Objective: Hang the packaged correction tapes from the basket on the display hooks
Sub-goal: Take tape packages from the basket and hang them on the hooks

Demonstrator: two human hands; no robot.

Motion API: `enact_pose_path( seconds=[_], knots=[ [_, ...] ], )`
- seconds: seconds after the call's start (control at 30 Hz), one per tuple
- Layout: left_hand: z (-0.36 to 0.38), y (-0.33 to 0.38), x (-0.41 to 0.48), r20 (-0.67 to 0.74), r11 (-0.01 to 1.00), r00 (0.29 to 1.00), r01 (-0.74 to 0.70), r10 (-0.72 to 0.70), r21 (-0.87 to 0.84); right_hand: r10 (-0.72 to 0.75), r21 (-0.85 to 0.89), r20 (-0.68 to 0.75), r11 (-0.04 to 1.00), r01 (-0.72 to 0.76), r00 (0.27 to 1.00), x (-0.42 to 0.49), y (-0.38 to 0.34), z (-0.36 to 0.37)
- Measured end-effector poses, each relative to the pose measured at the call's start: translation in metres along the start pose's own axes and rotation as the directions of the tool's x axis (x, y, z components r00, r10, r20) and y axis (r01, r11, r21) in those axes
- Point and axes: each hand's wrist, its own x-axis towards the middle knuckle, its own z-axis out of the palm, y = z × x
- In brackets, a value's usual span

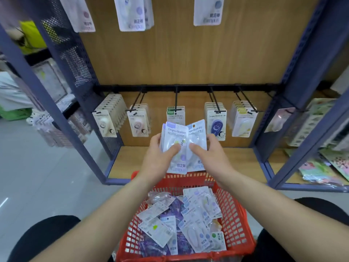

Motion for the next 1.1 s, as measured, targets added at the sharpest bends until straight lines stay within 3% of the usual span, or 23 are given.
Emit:
enact_pose_path(
  seconds=[0.4,0.8,1.1],
  knots=[
    [0.001,0.049,-0.006,-0.127,0.987,0.982,-0.146,0.137,-0.063,-0.086,0.206,-0.049,0.974,0.094,0.995,-0.001,-0.034,0.000],
    [-0.027,0.087,-0.022,-0.051,0.965,0.981,-0.192,0.185,-0.176,-0.156,0.223,0.078,0.965,0.136,0.985,-0.016,-0.080,-0.002],
    [-0.012,0.146,0.026,-0.070,0.937,0.954,-0.300,0.292,-0.178,-0.225,0.205,-0.134,0.947,0.249,0.965,0.039,-0.155,-0.053]
  ],
)
